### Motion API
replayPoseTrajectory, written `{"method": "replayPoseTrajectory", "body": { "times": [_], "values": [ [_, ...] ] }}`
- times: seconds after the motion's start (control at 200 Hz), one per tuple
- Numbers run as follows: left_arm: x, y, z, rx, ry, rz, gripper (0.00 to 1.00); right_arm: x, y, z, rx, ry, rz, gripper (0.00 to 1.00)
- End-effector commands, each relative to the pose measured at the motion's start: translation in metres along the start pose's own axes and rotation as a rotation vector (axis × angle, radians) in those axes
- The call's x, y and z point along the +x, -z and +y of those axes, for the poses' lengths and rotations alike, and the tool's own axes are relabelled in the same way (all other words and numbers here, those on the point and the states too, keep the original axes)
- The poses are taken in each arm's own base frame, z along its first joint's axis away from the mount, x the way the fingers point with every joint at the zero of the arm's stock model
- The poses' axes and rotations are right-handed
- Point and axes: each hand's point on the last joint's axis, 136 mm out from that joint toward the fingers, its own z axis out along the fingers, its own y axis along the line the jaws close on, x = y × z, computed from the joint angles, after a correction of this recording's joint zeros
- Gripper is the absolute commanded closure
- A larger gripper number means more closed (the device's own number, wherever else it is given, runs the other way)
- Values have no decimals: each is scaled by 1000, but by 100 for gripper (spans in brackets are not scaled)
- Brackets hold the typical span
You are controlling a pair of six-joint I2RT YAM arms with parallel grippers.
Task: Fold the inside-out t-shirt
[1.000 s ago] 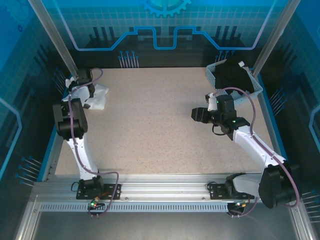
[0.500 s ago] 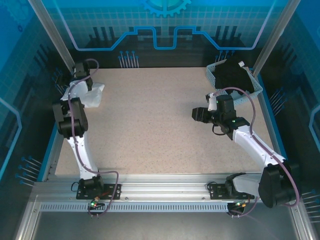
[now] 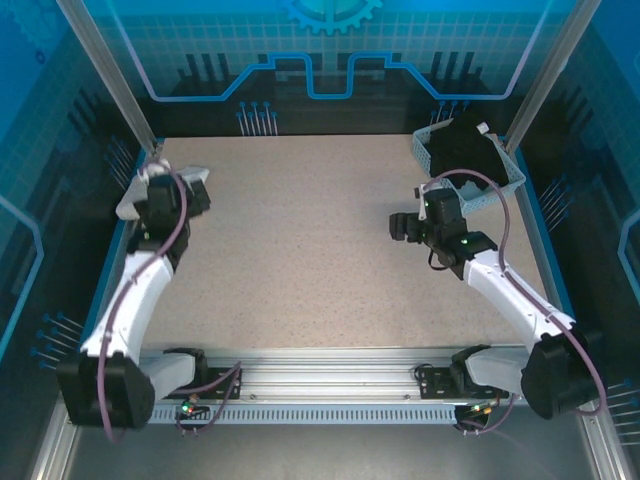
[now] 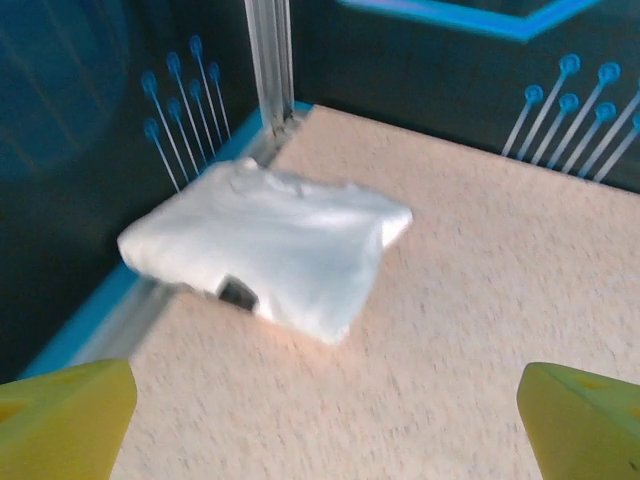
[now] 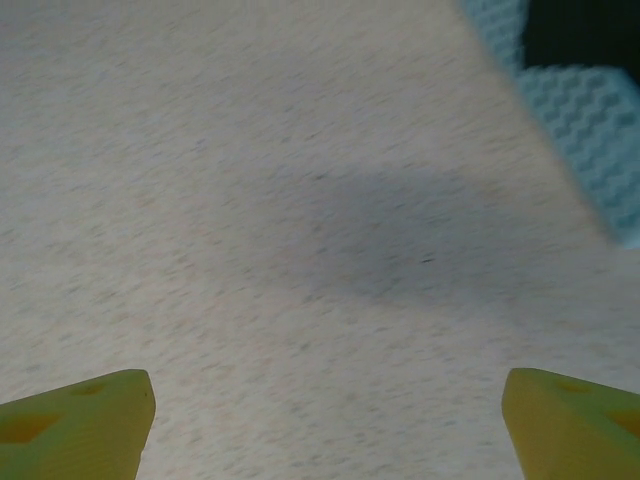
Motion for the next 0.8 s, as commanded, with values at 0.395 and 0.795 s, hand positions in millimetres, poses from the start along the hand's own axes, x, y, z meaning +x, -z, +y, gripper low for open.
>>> {"method": "replayPoseTrajectory", "body": {
  "times": [0.395,0.795],
  "values": [
    [81,-37,-14,180,-42,-154,1,25,-48,-80,222,61,-289,0],
    [101,-65,-28,230,-121,-83,1,32,-85,-69,89,101,-323,0]
  ]
}}
